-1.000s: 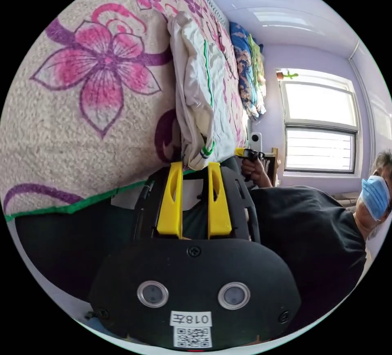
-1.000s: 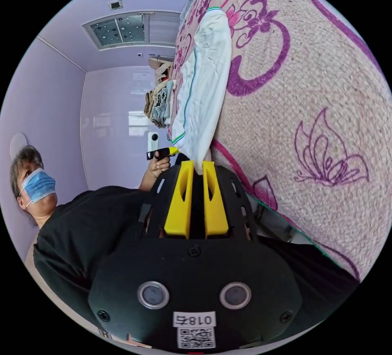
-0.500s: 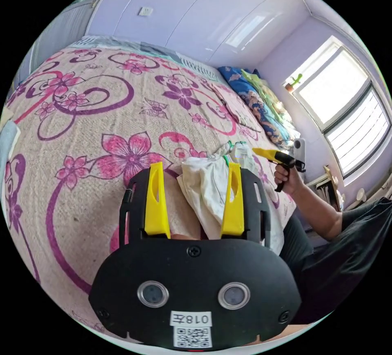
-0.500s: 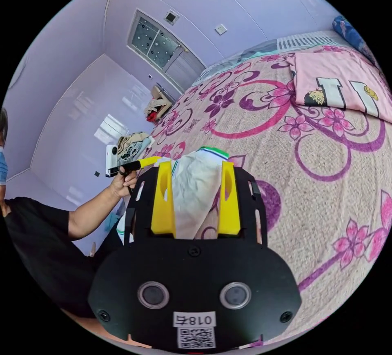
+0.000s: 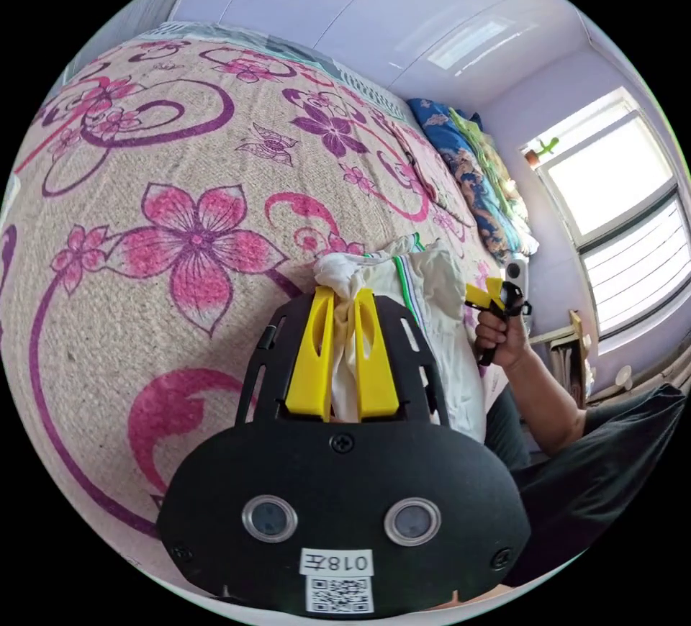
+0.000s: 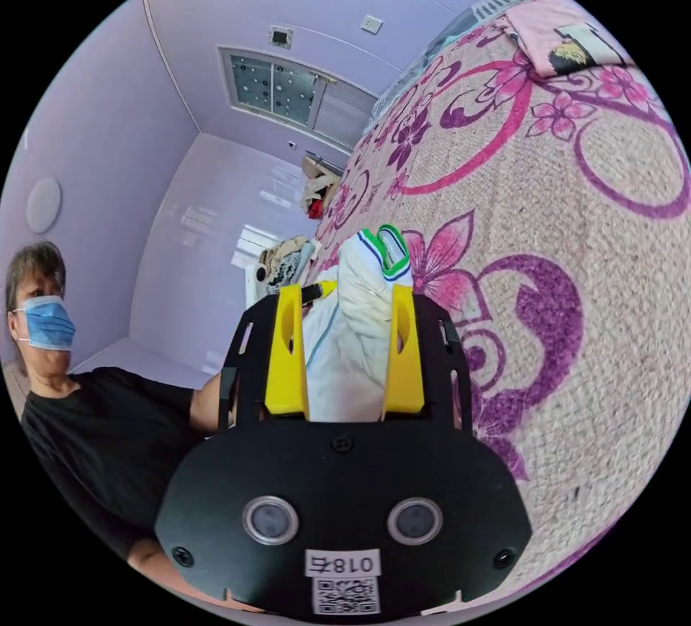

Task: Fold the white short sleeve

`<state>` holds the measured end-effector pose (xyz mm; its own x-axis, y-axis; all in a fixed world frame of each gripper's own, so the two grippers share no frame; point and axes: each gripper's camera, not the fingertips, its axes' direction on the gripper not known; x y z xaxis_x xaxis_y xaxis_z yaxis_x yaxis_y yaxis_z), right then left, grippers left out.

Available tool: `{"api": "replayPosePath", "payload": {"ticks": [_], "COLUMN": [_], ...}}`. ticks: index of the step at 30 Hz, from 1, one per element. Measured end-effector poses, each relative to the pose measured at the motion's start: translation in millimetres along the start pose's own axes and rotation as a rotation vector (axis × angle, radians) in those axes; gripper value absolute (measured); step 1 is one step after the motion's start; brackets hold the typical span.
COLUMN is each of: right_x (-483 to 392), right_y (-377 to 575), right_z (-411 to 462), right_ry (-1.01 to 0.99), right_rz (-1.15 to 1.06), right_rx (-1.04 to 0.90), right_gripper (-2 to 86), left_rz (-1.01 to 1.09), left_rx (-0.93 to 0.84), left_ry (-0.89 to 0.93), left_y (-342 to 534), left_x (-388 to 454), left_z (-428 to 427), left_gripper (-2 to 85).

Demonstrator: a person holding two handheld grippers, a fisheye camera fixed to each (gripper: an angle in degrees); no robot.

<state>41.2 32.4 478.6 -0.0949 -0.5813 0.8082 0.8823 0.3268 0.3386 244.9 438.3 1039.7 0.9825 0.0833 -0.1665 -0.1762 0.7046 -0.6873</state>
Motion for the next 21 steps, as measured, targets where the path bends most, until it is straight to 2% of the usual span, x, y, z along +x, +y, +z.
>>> {"api": "replayPosePath", "payload": {"ticks": [3, 6, 8, 15, 21], "right_x": [13, 3, -9, -19, -38], "right_y": [4, -2, -10, -34, -30], "right_z": [-9, -4, 13, 64, 103], "right_ry": [-0.112, 0.002, 0.104, 0.081, 0.077], "right_rz": [0.057, 0.041, 0.008, 0.008, -0.049], "right_rx": [0.096, 0.061, -0.033, -0.093, -0.138], "right_gripper": [17.8, 18.4, 18.6, 17.4, 4.8], "left_rz": [-0.072, -0.066, -0.069, -0.093, -0.022], "left_rx": [0.048, 0.052, 0.036, 0.033, 0.1], "left_ry": [0.088, 0.102, 0.103, 0.172, 0.151], "left_y": [13, 18, 20, 38, 70], "left_x": [-15, -15, -15, -22, -6], "left_z": [1, 3, 7, 18, 17], "left_gripper": [4.2, 4.3, 4.5, 4.5, 4.0]}}
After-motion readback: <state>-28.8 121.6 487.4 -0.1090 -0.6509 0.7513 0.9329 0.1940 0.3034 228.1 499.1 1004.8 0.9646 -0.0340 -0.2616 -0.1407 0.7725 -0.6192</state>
